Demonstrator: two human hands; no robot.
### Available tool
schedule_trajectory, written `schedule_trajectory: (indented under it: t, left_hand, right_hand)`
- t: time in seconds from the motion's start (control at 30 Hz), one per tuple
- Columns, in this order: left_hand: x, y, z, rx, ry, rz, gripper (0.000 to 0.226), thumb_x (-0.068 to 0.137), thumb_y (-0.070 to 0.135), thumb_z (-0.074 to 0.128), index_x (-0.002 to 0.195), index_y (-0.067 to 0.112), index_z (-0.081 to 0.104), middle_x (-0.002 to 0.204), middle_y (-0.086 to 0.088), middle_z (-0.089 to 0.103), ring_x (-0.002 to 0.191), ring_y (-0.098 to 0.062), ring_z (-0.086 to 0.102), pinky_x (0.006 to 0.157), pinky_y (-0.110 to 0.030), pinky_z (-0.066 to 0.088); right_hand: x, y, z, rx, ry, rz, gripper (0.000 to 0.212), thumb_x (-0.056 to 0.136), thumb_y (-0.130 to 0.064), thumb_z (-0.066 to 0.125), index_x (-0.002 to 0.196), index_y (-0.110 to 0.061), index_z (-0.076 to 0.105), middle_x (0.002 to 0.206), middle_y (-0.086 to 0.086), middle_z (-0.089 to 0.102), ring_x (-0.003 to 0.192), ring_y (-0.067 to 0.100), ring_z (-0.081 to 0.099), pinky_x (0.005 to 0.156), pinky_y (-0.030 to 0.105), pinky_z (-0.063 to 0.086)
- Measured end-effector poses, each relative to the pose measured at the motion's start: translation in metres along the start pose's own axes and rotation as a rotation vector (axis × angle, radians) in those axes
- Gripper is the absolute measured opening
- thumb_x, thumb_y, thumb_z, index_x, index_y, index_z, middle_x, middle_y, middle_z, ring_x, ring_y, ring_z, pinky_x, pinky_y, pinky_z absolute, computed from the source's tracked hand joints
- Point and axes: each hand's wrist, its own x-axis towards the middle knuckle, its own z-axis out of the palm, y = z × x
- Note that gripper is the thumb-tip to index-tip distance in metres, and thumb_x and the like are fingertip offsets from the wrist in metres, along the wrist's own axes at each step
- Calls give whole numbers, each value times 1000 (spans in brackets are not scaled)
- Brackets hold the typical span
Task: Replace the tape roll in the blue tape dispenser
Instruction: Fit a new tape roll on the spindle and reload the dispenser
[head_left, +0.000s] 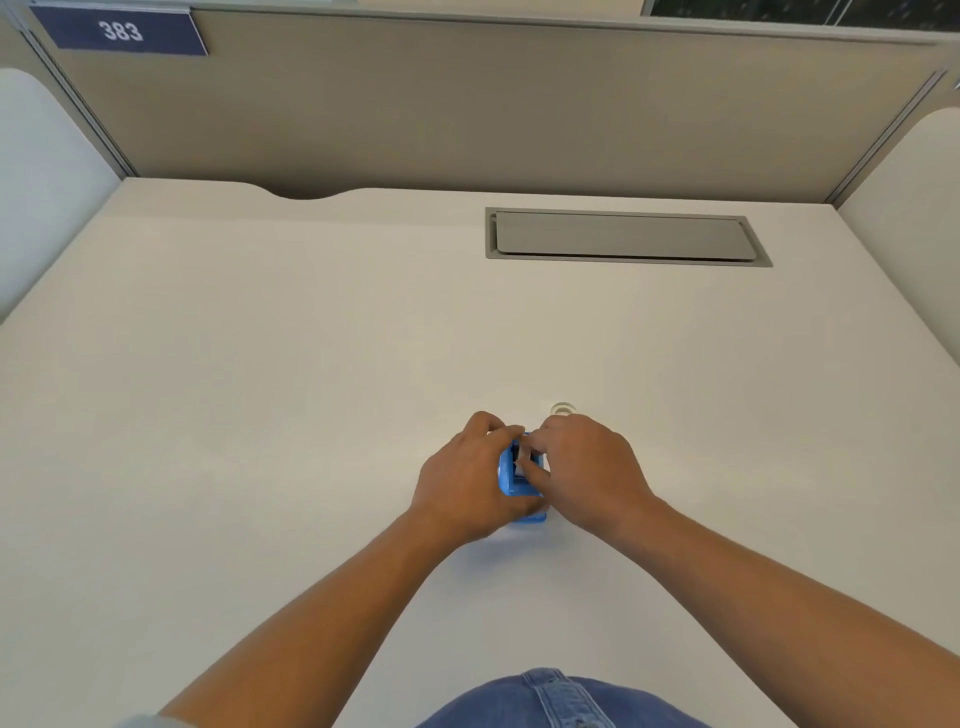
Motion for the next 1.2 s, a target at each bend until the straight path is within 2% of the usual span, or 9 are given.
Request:
schedule_trajectory:
  t: [0.13, 0.27, 0.43, 0.5, 0.57, 0.7, 0.8, 1.03, 1.2]
  left_hand:
    - [3, -2, -1, 1, 0, -22, 66, 72, 51, 75, 131, 31, 55, 121, 13, 50, 86, -9, 56, 65, -24, 40]
    - [9, 0, 0, -16, 7, -73, 43, 75, 43, 74, 115, 33, 64, 100, 10, 49, 81, -16, 60, 52, -19, 34]
    - [19, -3, -3, -27, -12, -71, 53, 74, 40, 78, 123, 30, 61, 107, 9, 50, 86, -14, 58, 63, -25, 41]
    - [21, -2, -4, -24, -33, -51, 46, 72, 39, 79, 115, 33, 65, 100, 11, 49, 83, -14, 58, 58, -23, 40]
    - [22, -1, -5, -10, -27, -53, 40, 69, 39, 78, 107, 35, 68, 93, 13, 48, 76, -12, 56, 52, -21, 35]
    - [24, 0, -4, 40, 3, -49, 37, 64, 42, 78, 99, 36, 70, 86, 13, 48, 63, -6, 50, 47, -20, 29]
    - [23, 0, -3, 61, 5, -47, 33, 63, 42, 79, 93, 34, 68, 81, 15, 43, 59, -2, 47, 46, -20, 27]
    - [24, 0, -2, 86, -9, -27, 37, 64, 41, 78, 98, 32, 68, 88, 13, 48, 69, -11, 55, 48, -20, 32]
    - [24, 2, -2, 65, -6, -52, 26, 67, 38, 77, 90, 32, 65, 88, 12, 47, 64, -14, 54, 46, -21, 30]
  right_hand:
    - [-1, 3, -2, 46, -43, -16, 18, 89, -30, 54, 100, -31, 68, 82, -10, 52, 76, 14, 53, 56, 29, 43]
    - [0, 4, -5, 81, -77, -5, 21, 84, -26, 62, 104, -32, 68, 86, -8, 52, 77, 13, 49, 60, 30, 46]
    - [2, 6, -3, 144, -76, 19, 20, 85, -24, 64, 103, -30, 68, 85, -11, 49, 75, 12, 47, 60, 25, 37]
    - [2, 7, -2, 156, -65, 30, 17, 85, -24, 63, 99, -30, 69, 82, -10, 51, 70, 12, 47, 57, 23, 34]
    - [2, 7, -2, 178, -38, 45, 18, 86, -26, 62, 101, -33, 69, 83, -7, 57, 65, 9, 48, 56, 25, 38]
    - [2, 7, -5, 104, 17, -10, 22, 88, -29, 61, 108, -33, 67, 95, -8, 65, 78, 12, 55, 62, 29, 48]
    - [3, 8, -5, -3, 27, -94, 18, 88, -27, 60, 105, -29, 68, 96, -8, 63, 85, 17, 57, 59, 32, 49]
    - [6, 9, 0, -65, 33, -139, 17, 90, -36, 60, 98, -25, 71, 90, -6, 64, 81, 20, 58, 56, 33, 49]
    - [6, 3, 3, -50, 103, -144, 4, 83, -14, 68, 80, -17, 69, 73, 1, 61, 66, 25, 56, 45, 30, 37]
